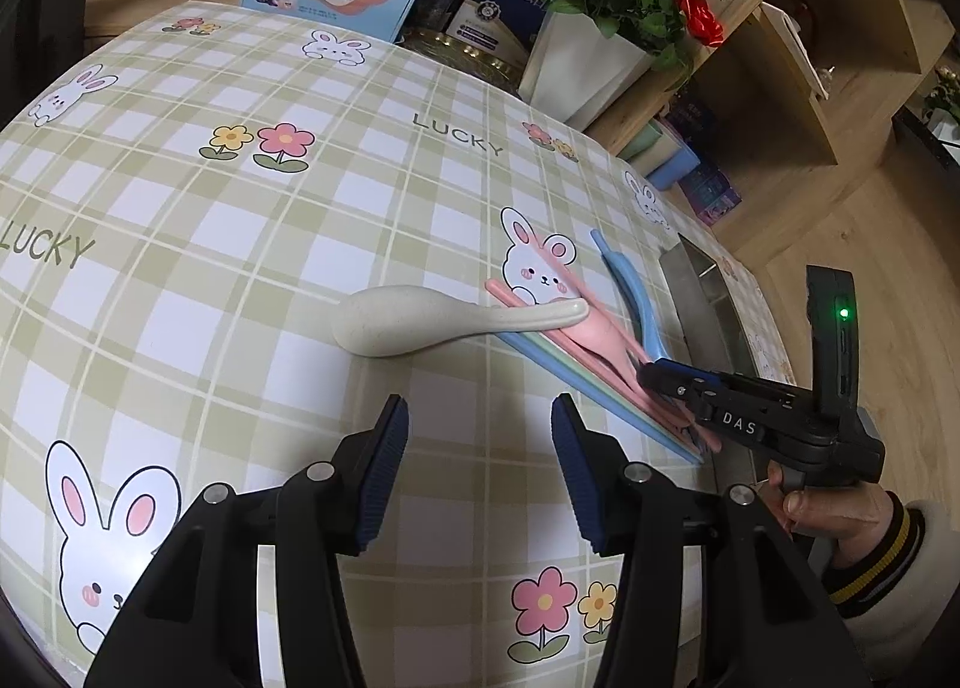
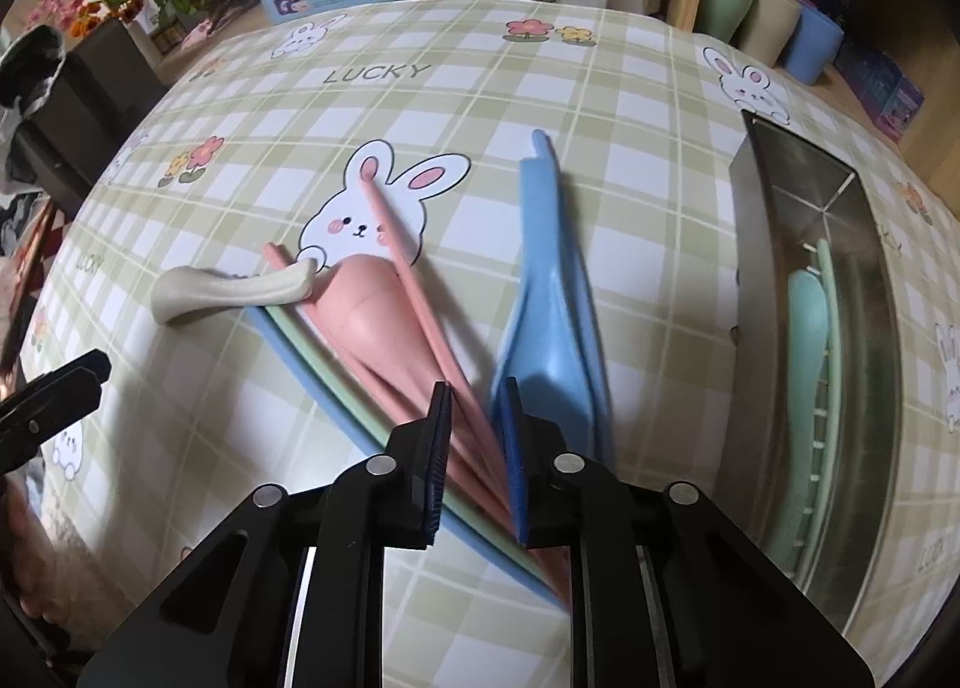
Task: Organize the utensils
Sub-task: 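Grasp a pink chopstick from the pile with the right gripper, then grasp the cream spoon with the left gripper while the right gripper holds the pink chopstick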
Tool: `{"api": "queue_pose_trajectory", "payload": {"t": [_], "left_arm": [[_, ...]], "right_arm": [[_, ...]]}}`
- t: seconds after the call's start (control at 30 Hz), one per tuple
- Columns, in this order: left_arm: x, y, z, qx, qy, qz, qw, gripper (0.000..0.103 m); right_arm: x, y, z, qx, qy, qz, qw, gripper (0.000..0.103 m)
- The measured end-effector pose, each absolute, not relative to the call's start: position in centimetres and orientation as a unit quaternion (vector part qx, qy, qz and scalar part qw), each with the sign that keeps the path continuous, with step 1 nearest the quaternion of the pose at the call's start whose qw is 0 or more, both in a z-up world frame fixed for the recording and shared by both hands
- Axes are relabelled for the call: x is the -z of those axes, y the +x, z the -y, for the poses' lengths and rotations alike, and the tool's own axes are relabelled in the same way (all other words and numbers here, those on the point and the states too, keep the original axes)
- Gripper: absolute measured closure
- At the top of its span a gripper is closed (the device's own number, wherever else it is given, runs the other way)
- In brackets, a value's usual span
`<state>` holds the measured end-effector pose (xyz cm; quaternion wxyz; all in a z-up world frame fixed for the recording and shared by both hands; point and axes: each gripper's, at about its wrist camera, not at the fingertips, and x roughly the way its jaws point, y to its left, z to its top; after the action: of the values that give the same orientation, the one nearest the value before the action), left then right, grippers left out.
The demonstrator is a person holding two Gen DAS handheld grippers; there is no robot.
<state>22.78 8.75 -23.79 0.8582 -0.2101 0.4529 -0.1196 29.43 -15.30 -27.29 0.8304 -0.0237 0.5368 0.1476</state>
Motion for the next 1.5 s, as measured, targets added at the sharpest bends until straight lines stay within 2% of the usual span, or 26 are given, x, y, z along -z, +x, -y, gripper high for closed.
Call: {"api": "queue_pose_trajectory", "payload": {"t": [0.27,0.43,0.7,0.87,1.03,1.17,1.37,1.5], "left_arm": [[23.9,22.9,-8.7,0.111,-0.202,-0.461,0.857,0.055],[23.4,23.5,-8.9,0.14,-0.203,-0.458,0.854,0.055],[22.2,26.0,-9.6,0.124,-0.114,-0.463,0.87,0.055],[22.1,26.9,-10.3,0.118,-0.122,-0.469,0.867,0.055],[23.5,26.6,-9.5,0.121,-0.169,-0.498,0.842,0.055],[24.8,26.3,-8.8,0.143,-0.252,-0.516,0.806,0.055],[26.6,27.5,-9.5,0.118,-0.4,-0.513,0.75,0.056],[27.3,28.5,-10.0,0.087,-0.438,-0.508,0.737,0.056]], "right_arm": [[26.1,27.6,16.7,-0.163,0.069,-0.506,0.844,0.097],[27.0,25.7,17.2,-0.162,0.088,-0.51,0.84,0.097],[27.9,24.6,18.0,-0.158,0.11,-0.507,0.84,0.097],[28.3,24.2,18.7,-0.159,0.12,-0.504,0.84,0.097],[28.3,24.2,19.4,-0.158,0.129,-0.501,0.841,0.097],[28.2,24.2,19.4,-0.161,0.126,-0.496,0.844,0.097],[28.1,24.1,19.0,-0.168,0.125,-0.495,0.843,0.097],[28.0,24.1,19.2,-0.167,0.128,-0.492,0.845,0.097]]}}
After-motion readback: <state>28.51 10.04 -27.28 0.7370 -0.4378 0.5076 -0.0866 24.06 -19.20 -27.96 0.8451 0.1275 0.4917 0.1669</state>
